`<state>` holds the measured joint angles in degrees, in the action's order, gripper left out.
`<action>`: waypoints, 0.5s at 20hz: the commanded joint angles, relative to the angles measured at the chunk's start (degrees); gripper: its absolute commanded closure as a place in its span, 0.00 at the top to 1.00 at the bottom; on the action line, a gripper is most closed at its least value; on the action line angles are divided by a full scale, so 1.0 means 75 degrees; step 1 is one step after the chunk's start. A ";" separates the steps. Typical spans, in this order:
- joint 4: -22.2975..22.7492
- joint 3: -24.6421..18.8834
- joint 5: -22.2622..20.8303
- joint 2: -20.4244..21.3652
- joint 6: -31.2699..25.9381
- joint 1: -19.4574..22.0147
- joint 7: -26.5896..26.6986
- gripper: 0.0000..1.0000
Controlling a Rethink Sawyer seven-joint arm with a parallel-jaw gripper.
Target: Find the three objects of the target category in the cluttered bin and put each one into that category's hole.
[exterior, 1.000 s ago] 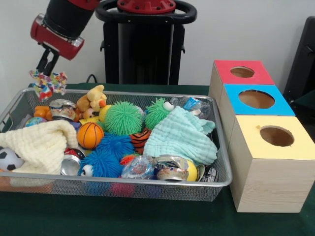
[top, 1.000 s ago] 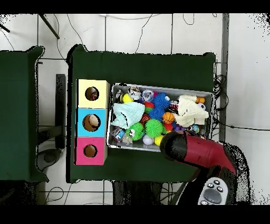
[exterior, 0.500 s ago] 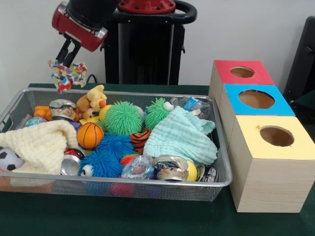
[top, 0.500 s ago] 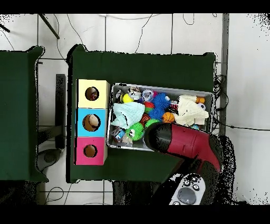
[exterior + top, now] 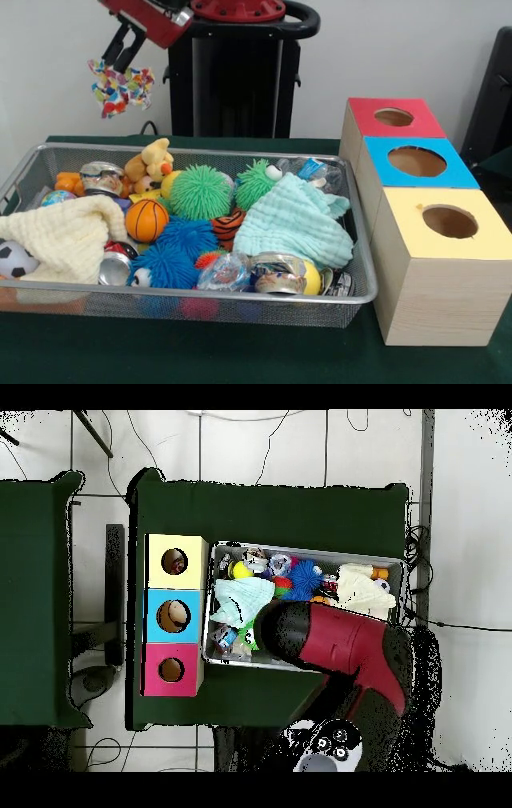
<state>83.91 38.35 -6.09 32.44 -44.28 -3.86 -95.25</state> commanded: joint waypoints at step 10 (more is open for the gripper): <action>-0.0554 0.0341 0.0865 -0.0736 -0.0774 -0.1352 -0.3529 0.00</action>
<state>79.30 42.27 -3.89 31.29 -47.31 -10.80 -97.49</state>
